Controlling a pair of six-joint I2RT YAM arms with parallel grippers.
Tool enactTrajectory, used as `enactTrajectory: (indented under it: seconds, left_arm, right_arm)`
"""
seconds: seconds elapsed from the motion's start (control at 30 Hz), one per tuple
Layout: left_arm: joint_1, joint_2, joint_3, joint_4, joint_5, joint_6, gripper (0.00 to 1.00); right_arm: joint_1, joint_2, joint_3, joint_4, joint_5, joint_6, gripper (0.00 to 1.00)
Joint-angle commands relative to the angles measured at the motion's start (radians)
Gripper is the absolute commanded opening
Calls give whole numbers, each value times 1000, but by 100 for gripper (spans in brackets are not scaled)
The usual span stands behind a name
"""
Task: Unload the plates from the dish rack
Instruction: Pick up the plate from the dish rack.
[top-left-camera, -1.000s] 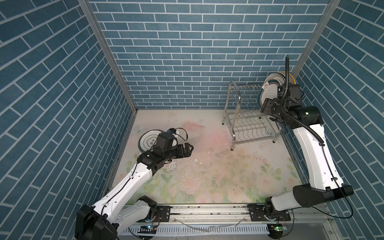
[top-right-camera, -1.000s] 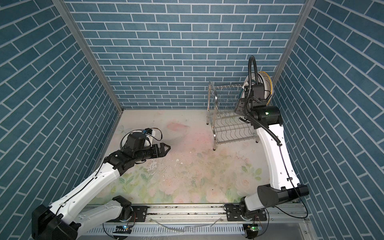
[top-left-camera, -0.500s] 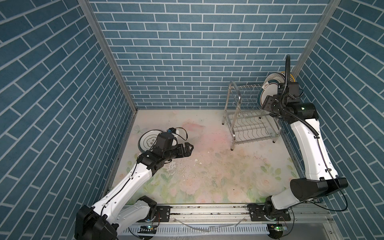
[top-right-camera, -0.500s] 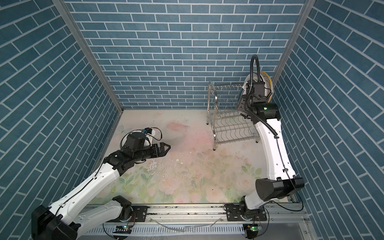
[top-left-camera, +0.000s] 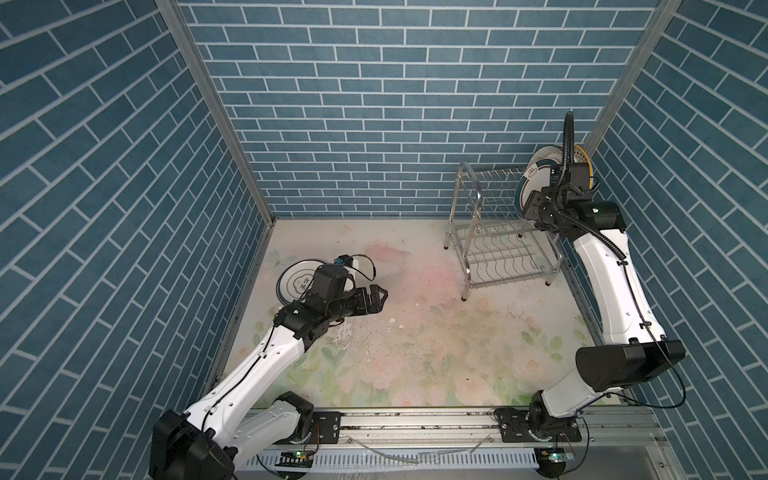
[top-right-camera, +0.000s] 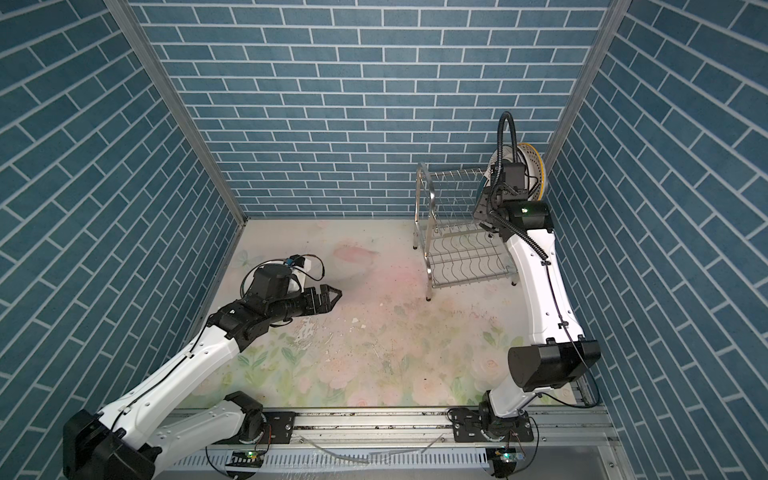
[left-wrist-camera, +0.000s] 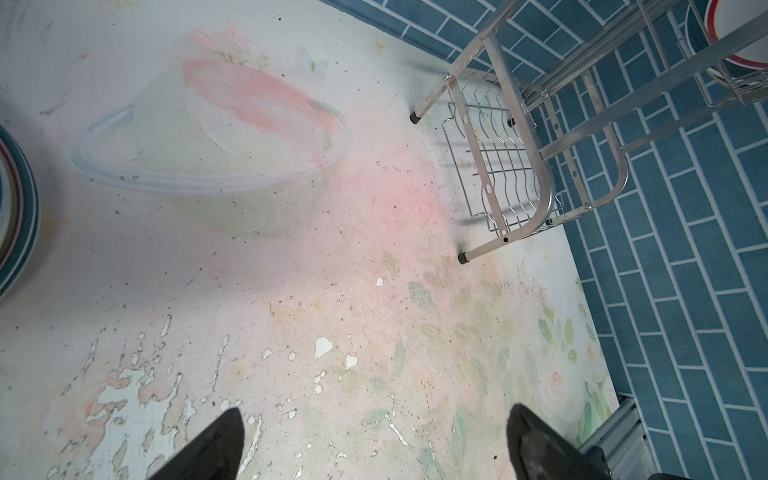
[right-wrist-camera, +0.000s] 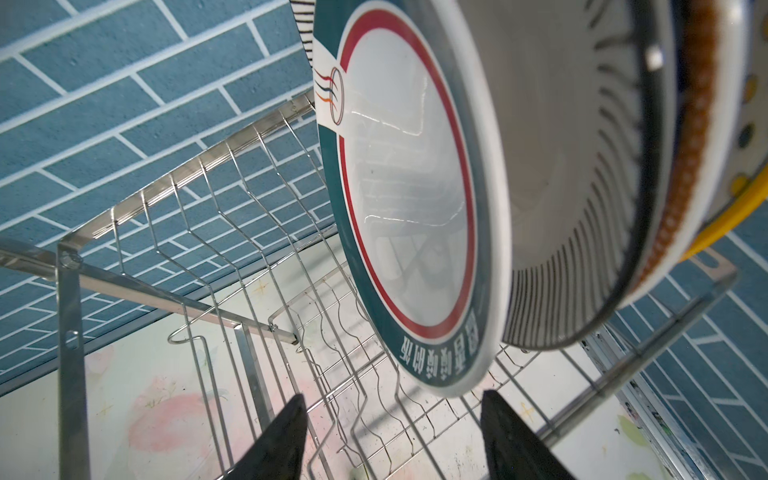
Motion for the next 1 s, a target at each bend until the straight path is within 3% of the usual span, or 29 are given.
enactTrajectory:
  seconds: [0.0, 0.33, 0.97]
  left_arm:
    - [-6, -21, 11, -3, 3, 16, 99]
    - [-5, -30, 8, 11, 17, 11, 99]
    - [-4, -22, -1, 8, 20, 21, 99]
  right_arm:
    - [-10, 14, 12, 30, 14, 16, 66]
    - [-17, -49, -167, 236, 18, -16, 62]
    - [-25, -67, -307, 430, 52, -42, 58]
